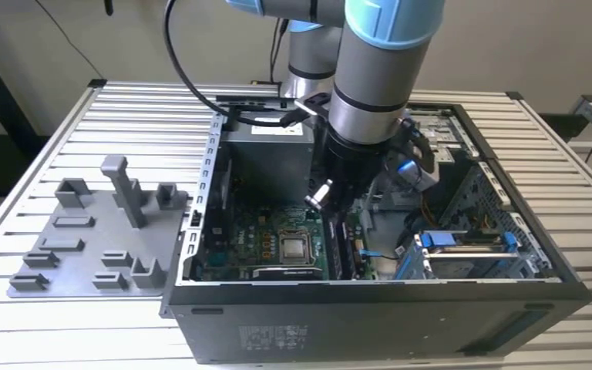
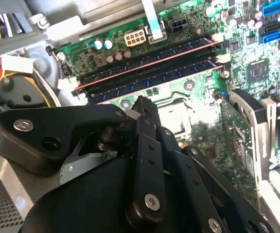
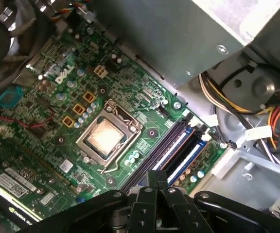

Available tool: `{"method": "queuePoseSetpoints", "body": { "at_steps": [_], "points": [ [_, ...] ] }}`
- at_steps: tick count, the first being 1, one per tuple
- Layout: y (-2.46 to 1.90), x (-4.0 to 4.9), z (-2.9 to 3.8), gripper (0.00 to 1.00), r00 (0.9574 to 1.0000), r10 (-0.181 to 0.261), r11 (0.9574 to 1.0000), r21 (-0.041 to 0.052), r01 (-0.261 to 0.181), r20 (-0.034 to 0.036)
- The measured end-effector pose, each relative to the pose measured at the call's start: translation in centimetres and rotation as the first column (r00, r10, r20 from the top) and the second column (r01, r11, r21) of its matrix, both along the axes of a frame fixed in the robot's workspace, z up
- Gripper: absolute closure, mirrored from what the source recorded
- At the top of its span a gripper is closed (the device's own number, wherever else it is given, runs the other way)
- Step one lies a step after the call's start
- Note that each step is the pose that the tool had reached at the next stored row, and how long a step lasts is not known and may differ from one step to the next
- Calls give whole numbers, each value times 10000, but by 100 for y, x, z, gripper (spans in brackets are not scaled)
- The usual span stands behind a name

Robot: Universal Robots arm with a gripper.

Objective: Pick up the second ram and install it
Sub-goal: 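Press down the second ram until it locks into place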

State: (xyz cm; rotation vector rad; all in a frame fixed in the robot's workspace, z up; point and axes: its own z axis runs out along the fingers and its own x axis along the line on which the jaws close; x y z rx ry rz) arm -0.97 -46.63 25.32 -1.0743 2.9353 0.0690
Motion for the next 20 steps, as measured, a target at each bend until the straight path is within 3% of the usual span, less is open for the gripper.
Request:
{"method": "queuePoseSetpoints", "body": {
  "at_steps": [4, 8, 12, 18, 20],
  "points": [
    [0, -1, 0, 89, 9974, 726, 9974, -1, -726, 3],
    [0, -1, 0, 89, 9895, 1442, 9895, -2, -1442, 11],
    [0, -1, 1, 89, 9764, 2161, 9764, -3, -2161, 16],
    [0, -1, 0, 89, 9496, 3134, 9496, -4, -3134, 20],
    [0, -1, 1, 89, 9463, 3232, 9463, -4, -3232, 20]
  ]
}}
